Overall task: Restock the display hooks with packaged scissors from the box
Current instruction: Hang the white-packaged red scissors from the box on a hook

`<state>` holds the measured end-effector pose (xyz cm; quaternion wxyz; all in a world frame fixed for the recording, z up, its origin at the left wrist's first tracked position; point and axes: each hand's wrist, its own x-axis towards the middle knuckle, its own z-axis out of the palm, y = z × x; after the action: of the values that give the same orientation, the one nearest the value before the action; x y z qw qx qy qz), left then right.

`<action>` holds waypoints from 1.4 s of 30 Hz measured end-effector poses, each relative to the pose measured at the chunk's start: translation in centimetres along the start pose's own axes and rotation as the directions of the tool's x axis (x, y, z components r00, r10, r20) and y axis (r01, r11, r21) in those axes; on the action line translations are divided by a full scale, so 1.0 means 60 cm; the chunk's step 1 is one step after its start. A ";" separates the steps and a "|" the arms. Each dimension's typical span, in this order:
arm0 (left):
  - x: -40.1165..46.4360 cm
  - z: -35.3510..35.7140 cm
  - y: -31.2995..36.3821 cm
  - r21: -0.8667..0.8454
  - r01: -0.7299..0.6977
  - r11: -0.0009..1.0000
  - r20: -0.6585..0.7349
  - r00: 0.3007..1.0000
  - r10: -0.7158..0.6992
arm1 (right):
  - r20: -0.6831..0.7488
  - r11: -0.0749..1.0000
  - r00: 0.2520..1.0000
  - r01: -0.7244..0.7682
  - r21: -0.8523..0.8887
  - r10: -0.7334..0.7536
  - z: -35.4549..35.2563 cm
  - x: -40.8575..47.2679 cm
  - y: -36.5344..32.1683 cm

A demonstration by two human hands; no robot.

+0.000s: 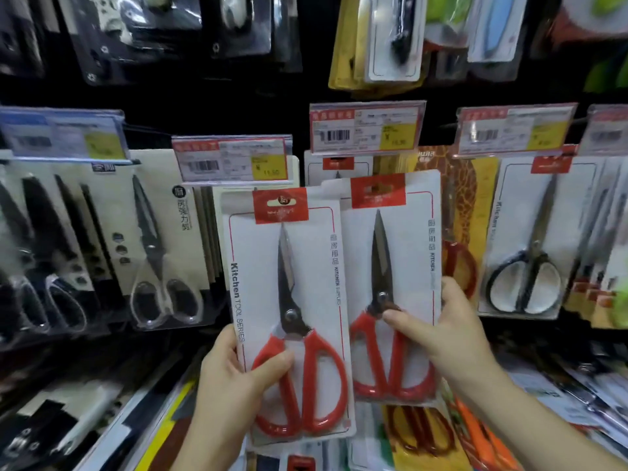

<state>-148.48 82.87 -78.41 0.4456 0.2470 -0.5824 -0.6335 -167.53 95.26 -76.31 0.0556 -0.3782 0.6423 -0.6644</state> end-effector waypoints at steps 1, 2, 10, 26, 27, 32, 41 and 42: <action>0.000 0.001 0.000 -0.008 0.001 1.000 0.003 1.000 -0.001 | 0.007 1.000 1.000 0.023 0.018 -0.023 0.007 0.007 -0.006; 0.000 0.003 0.000 -0.016 0.002 1.000 0.009 1.000 -0.002 | 0.011 0.998 0.999 0.047 0.039 -0.047 0.015 0.015 -0.012; 0.003 0.014 -0.013 -0.064 -0.002 0.998 0.017 1.000 0.003 | 0.069 0.989 0.994 0.075 0.130 -0.084 0.040 0.051 -0.006; 0.014 0.021 -0.025 -0.128 0.015 0.992 0.029 1.000 -0.012 | 0.138 0.964 0.990 -0.046 0.261 0.010 0.053 0.079 -0.018; 0.014 0.022 -0.027 -0.126 0.016 0.992 0.024 1.000 -0.013 | 0.128 0.955 0.992 -0.061 0.290 0.024 0.055 0.081 -0.017; 0.015 0.018 -0.032 -0.100 0.030 0.995 0.036 0.999 -0.026 | 0.107 0.963 0.984 -0.161 0.217 0.140 0.076 0.123 -0.007; 0.018 0.036 -0.045 -0.049 0.040 0.998 -0.014 0.999 -0.041 | 0.060 0.967 0.978 -0.189 -0.170 0.201 0.065 0.061 -0.015; 0.018 0.043 -0.048 -0.041 0.035 0.999 -0.019 0.999 -0.035 | 0.094 0.984 0.980 -0.169 -0.049 0.173 0.062 0.041 -0.019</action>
<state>-151.92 83.06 -80.43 0.4451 0.2542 -0.5605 -0.6505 -166.65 91.08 -74.65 0.1363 -0.3546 0.6824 -0.6245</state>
